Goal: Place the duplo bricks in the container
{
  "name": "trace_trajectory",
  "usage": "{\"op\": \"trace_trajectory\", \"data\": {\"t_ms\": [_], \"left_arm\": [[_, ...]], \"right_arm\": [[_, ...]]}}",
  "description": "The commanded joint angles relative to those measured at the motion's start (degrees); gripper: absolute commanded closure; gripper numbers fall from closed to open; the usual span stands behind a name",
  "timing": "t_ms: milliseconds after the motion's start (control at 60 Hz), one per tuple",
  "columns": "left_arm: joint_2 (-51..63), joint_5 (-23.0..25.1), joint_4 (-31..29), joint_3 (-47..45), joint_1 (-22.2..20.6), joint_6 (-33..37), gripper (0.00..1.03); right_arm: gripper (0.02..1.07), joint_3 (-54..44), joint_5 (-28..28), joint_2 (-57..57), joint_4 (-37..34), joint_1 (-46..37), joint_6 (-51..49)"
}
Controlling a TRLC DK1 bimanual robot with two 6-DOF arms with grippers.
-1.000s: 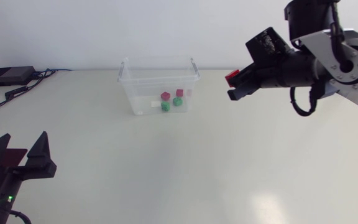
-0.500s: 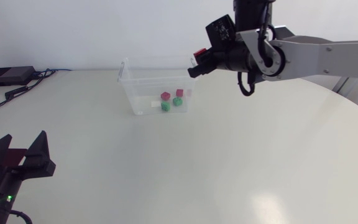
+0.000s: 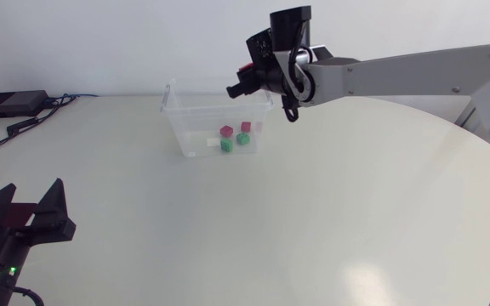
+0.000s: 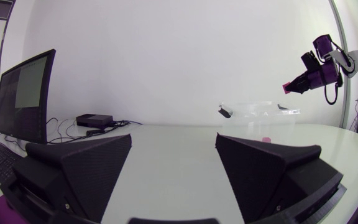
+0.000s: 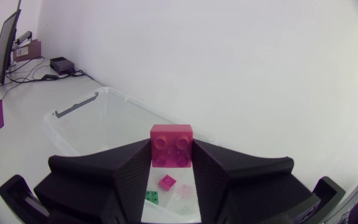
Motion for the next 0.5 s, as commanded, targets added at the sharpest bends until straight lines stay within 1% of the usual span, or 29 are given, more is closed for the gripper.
{"op": "trace_trajectory", "data": {"t_ms": [0, 83, 133, 183, 200, 217, 233, 267, 417, 483], "left_arm": [[-0.8, 0.37, -0.06, -1.17, 0.21, -0.84, 0.09], [-0.8, 0.28, 0.03, -1.17, 0.29, -0.66, 0.09], [-0.8, 0.37, 0.03, -1.17, 0.29, -0.66, 0.09], [-0.8, 0.37, 0.03, -1.17, 0.29, -0.57, 0.09], [-0.8, 0.37, -0.06, -1.17, 0.29, -0.57, 0.09], [-0.8, 0.37, -0.06, -1.17, 0.21, -0.57, 0.09], [-0.8, 0.37, -0.06, -1.17, 0.12, -0.57, 0.09], [-0.8, 0.46, -0.06, -1.17, 0.03, -0.57, 0.09], [-0.8, 0.72, -0.15, -1.17, -0.32, -0.57, 0.09], [-0.8, 0.9, -0.15, -1.17, -0.41, -0.66, 0.09]], "right_arm": [[0.86, 2.69, 0.99, 3.82, 1.6, -0.1, 1.53], [0.83, 3.74, 1.25, 6.29, 3.45, -0.28, 1.53], [0.75, 4.71, 1.52, 7.87, 4.41, -0.45, 1.61], [0.58, 5.94, 2.13, 9.54, 4.33, -0.45, 1.7], [0.46, 6.38, 2.22, 9.98, 4.24, -0.45, 1.7], [0.37, 6.56, 2.31, 10.06, 4.24, -0.45, 1.79], [0.25, 6.64, 2.39, 10.06, 4.24, -0.54, 2.05], [0.06, 6.64, 2.57, 9.98, 4.15, -0.63, 2.58], [0.06, 2.25, 2.57, 4.0, 4.76, -1.42, 2.84], [0.06, -1.53, 2.57, -0.04, 6.7, -2.39, 3.28]]}}
